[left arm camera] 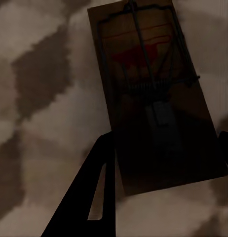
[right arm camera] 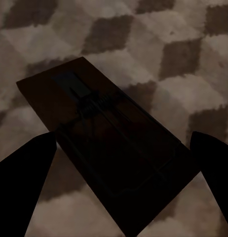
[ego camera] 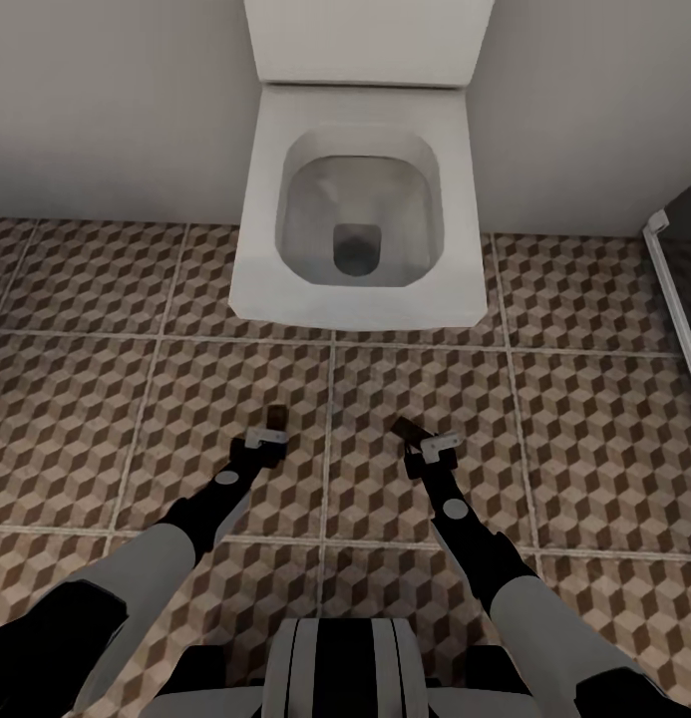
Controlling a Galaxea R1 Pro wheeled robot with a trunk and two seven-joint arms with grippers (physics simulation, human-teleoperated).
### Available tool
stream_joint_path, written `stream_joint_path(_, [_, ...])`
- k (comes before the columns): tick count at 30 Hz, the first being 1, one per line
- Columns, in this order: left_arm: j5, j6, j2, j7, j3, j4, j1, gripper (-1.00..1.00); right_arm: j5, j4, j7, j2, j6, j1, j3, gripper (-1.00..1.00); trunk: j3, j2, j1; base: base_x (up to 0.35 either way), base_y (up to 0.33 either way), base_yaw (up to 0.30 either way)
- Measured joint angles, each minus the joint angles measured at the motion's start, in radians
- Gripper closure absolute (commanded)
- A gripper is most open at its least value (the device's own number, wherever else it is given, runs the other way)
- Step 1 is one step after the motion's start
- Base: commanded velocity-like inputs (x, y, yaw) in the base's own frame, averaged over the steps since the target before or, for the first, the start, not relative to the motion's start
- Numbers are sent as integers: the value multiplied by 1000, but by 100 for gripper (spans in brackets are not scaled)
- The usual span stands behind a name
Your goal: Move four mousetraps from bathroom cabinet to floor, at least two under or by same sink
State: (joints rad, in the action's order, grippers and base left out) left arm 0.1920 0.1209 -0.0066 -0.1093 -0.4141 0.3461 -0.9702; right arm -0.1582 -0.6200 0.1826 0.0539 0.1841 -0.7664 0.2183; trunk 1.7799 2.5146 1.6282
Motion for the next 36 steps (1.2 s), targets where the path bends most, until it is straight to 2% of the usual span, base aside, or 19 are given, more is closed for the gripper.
stream_joint_path(30, [1, -10, -15, 2, -10, -3, 0, 100, 0, 1, 0, 0, 0, 0, 0, 100, 0, 0, 0, 7, 0, 0])
stream_joint_path(33, [1, 17, -16, 2, -17, -26, 0, 100, 0, 1, 0, 0, 0, 0, 0, 100, 0, 0, 0, 124, 0, 0])
stream_joint_path(36, [0, -9, -16, 1, -19, -27, 1, 100, 0, 1, 0, 0, 0, 0, 0, 100, 0, 0, -1, 195, 0, 0])
